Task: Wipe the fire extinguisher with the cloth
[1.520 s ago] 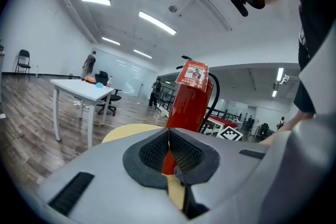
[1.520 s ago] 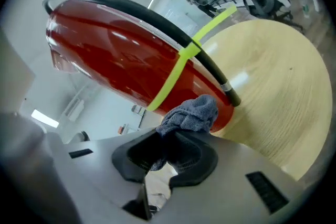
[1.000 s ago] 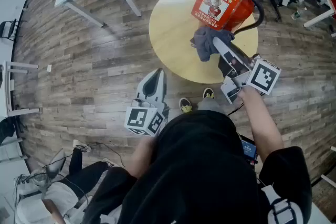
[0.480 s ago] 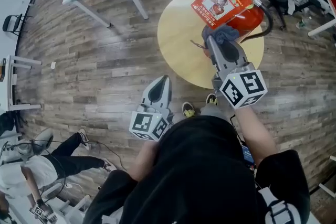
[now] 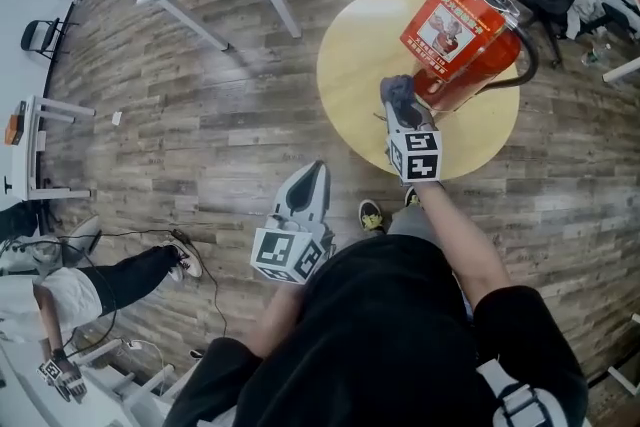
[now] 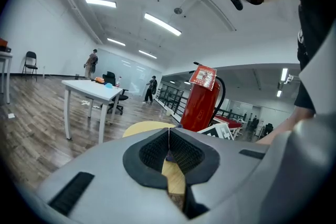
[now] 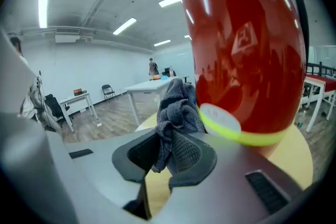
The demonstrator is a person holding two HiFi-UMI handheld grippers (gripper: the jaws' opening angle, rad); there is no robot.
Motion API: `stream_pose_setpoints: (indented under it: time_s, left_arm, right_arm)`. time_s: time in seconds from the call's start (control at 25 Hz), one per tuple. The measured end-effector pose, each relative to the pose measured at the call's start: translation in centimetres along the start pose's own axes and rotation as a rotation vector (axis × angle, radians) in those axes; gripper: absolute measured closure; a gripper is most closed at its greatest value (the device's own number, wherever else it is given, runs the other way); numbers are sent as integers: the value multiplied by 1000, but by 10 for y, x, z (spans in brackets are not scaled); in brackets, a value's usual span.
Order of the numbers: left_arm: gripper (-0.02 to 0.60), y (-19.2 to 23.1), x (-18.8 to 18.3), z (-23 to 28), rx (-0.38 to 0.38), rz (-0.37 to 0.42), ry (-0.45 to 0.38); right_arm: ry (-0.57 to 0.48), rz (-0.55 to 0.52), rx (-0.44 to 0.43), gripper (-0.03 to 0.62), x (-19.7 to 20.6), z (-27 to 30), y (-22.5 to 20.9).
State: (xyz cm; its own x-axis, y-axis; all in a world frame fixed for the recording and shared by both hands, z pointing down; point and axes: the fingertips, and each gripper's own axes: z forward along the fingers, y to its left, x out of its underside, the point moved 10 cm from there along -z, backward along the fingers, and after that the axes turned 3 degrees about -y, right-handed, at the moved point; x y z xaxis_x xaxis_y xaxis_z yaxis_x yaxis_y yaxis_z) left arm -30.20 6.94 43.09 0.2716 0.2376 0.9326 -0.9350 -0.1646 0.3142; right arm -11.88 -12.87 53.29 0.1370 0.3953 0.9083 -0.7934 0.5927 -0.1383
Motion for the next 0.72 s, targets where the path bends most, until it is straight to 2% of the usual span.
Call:
stream_pose_setpoints:
  time_s: [0.16, 0.4, 0.52, 0.6, 0.72]
  left_arm:
    - [558, 2, 3, -5, -14, 0, 21]
    - [557, -1, 10, 2, 24, -4, 53]
    - [557, -9, 12, 11, 67, 1, 60]
    - [558, -13, 11, 17, 93, 5, 61]
    - [557, -20, 11, 26, 126, 9, 62]
  right_arm:
    - [149, 54, 36, 528, 47, 3, -20]
    - [216, -24, 43, 528, 73, -21, -56]
    - [209, -22, 96, 528, 72, -40, -76]
    - [166, -20, 137, 528, 63, -55, -87]
    - [43, -156, 149, 533, 27, -80, -87]
